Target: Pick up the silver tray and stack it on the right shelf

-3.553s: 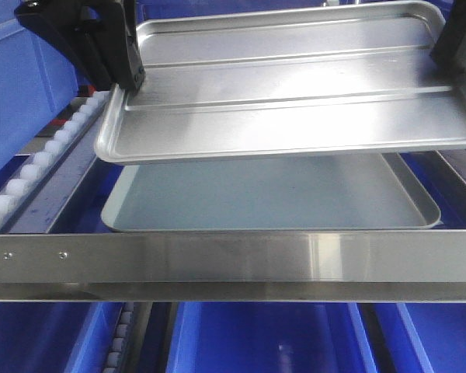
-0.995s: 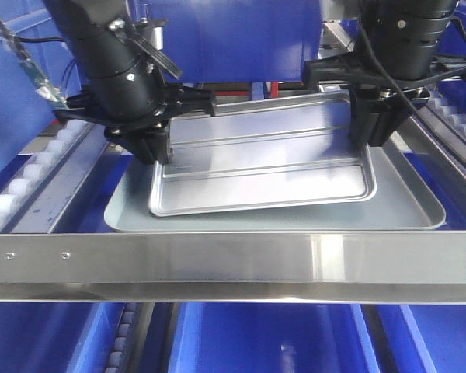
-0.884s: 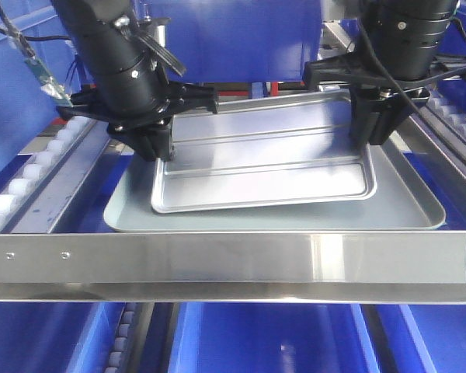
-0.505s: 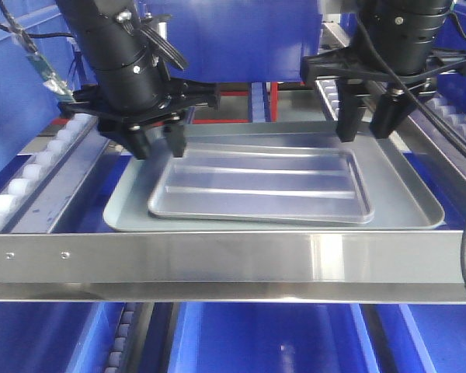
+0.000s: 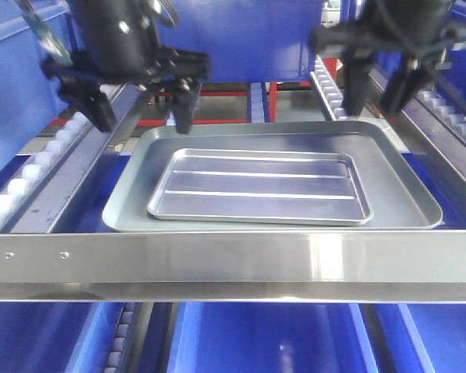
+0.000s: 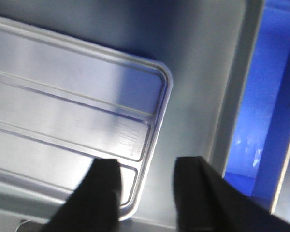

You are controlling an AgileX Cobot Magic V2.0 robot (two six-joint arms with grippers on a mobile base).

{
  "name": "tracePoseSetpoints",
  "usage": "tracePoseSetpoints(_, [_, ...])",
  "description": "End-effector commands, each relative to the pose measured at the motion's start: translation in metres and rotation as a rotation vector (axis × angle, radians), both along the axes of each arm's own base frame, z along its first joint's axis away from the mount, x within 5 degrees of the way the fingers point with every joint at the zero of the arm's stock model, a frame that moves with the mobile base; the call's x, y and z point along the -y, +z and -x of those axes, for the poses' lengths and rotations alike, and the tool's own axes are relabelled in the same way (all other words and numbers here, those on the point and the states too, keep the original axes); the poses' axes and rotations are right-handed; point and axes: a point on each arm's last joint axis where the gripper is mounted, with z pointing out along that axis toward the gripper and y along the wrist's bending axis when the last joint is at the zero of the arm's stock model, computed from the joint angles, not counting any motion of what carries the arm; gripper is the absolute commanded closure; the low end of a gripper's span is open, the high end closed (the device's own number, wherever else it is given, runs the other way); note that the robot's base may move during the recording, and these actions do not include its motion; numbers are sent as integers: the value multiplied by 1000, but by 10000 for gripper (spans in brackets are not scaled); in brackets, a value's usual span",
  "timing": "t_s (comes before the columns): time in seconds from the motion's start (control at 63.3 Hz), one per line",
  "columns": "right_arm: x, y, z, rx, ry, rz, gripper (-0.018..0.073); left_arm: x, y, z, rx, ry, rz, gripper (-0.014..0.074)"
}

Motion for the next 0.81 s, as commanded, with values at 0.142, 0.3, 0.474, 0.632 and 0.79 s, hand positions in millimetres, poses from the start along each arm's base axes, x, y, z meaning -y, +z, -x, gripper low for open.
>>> tracePoseSetpoints(0.142, [16,67,39,224,50,-20,498,-22,69,43,148,-99,18,434])
tracePoseSetpoints(0.3, [25,58,66,222,61,-7,504,-44,62,79,195,-129,54,706])
tracePoseSetpoints(0.474, [36,34,99,261,77,-21,504,-68,33,120,249,-177,105,697])
tracePoseSetpoints(0.632, [45,17,131,339,93,-50,504,-88,10,156,339,-223,183,697])
tracePoseSetpoints(0.79, [57,10,167,439,102,-82,504,-105,6,187,453,-250,264,697])
